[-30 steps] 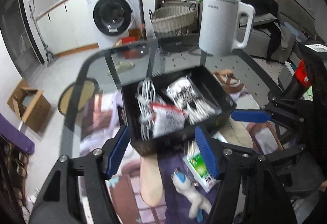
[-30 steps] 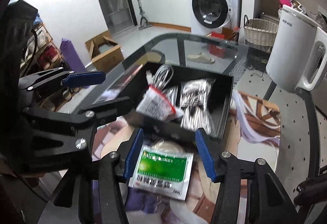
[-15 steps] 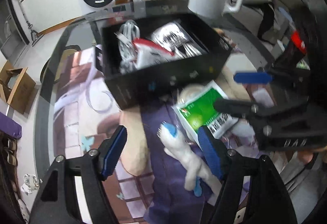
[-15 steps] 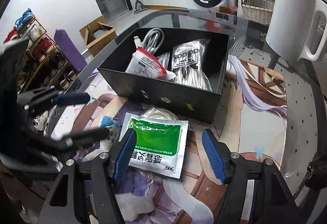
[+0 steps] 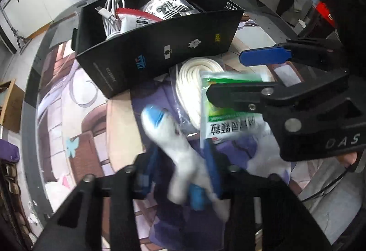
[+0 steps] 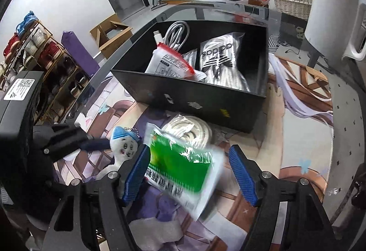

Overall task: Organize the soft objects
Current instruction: 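Grasp the white plush toy with the left tool while the right tool grasps the green sachet, then lift the plush toy with the left tool while the right tool lifts the green sachet, then carry the plush toy and green sachet over the black box and lower them inside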

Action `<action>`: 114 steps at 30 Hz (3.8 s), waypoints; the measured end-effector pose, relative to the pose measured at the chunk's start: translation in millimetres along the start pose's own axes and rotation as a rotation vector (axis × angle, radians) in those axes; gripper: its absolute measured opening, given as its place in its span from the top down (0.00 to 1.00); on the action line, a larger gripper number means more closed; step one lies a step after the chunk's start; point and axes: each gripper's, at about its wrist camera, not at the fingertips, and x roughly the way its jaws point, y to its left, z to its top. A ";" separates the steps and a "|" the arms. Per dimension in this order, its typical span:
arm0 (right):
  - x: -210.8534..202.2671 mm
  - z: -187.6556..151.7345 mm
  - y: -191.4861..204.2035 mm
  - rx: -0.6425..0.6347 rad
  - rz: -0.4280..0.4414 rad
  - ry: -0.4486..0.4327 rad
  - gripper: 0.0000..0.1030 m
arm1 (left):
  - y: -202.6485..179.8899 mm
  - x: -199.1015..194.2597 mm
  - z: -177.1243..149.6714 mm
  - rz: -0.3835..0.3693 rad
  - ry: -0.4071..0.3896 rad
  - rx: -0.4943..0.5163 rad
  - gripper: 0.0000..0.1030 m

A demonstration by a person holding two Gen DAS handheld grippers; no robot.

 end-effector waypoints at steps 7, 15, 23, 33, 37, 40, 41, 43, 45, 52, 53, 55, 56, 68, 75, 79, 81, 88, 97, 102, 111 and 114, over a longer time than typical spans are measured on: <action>8.3 -2.3 11.0 -0.027 0.003 0.043 0.29 | 14.6 -5.9 -5.0 0.061 -0.009 0.003 0.75; 8.2 -25.1 23.5 -0.174 0.024 0.111 0.29 | 18.2 -6.5 -5.8 0.058 -0.008 -0.005 0.75; 25.8 -43.0 45.9 -0.325 -0.054 0.137 0.15 | 17.9 -4.5 -3.3 0.070 -0.005 0.004 0.75; 18.9 -43.5 38.8 -0.305 -0.067 0.099 0.51 | 18.8 -4.3 -3.9 0.102 -0.011 -0.004 0.59; 14.9 -45.9 42.1 -0.335 -0.058 0.088 0.68 | 19.0 -4.9 -2.1 0.099 -0.013 0.004 0.77; 11.8 -44.6 44.4 -0.359 -0.059 0.079 0.73 | 18.3 -6.3 -1.4 0.097 -0.017 0.013 0.79; 13.2 -44.8 47.0 -0.361 -0.058 0.078 0.74 | 18.1 -7.9 -0.9 0.095 -0.024 0.008 0.81; 11.6 -44.2 48.5 -0.362 -0.059 0.069 0.74 | 17.5 -11.6 0.4 0.095 -0.034 0.012 0.81; 9.2 -43.2 48.9 -0.362 -0.055 0.062 0.75 | 17.7 -15.3 1.8 0.094 -0.048 0.011 0.81; -6.0 -42.6 53.3 -0.355 -0.057 0.019 0.75 | 12.0 -27.5 5.9 0.090 -0.105 0.034 0.81; -7.9 -42.6 54.2 -0.353 -0.057 0.009 0.75 | 10.3 -31.1 6.6 0.092 -0.122 0.045 0.81; -15.6 -41.7 54.6 -0.344 -0.062 -0.025 0.75 | 8.1 -36.6 7.8 0.095 -0.148 0.047 0.81; -19.8 -40.7 55.4 -0.341 -0.061 -0.047 0.75 | 8.6 -40.0 8.7 0.092 -0.165 0.042 0.81; -83.1 -25.4 58.4 -0.303 -0.072 -0.382 0.75 | 10.8 -107.9 8.6 0.134 -0.519 0.028 0.81; -128.0 -30.8 61.6 -0.268 -0.050 -0.618 0.75 | 13.0 -147.0 -9.1 0.140 -0.741 0.042 0.81; -145.6 -37.6 63.2 -0.260 -0.040 -0.717 0.75 | 16.8 -158.8 -16.1 0.150 -0.798 0.035 0.81; -151.6 -40.4 67.0 -0.271 -0.034 -0.745 0.75 | 17.6 -161.3 -17.8 0.148 -0.804 0.039 0.81; -154.5 -48.8 80.3 -0.304 -0.050 -0.754 0.75 | 14.7 -163.0 -16.8 0.147 -0.814 0.046 0.81; -150.2 -45.2 75.3 -0.298 -0.049 -0.753 0.75 | 7.2 -166.9 -13.1 0.146 -0.827 0.043 0.81; -149.0 -38.0 77.9 -0.296 -0.052 -0.760 0.75 | 4.6 -169.1 -3.7 0.143 -0.843 0.026 0.81; -144.6 -15.5 72.5 -0.256 -0.080 -0.792 0.75 | 14.8 -164.7 27.2 0.153 -0.856 -0.047 0.81; -141.9 -7.0 68.8 -0.226 -0.083 -0.793 0.75 | 19.7 -163.6 37.5 0.164 -0.865 -0.076 0.81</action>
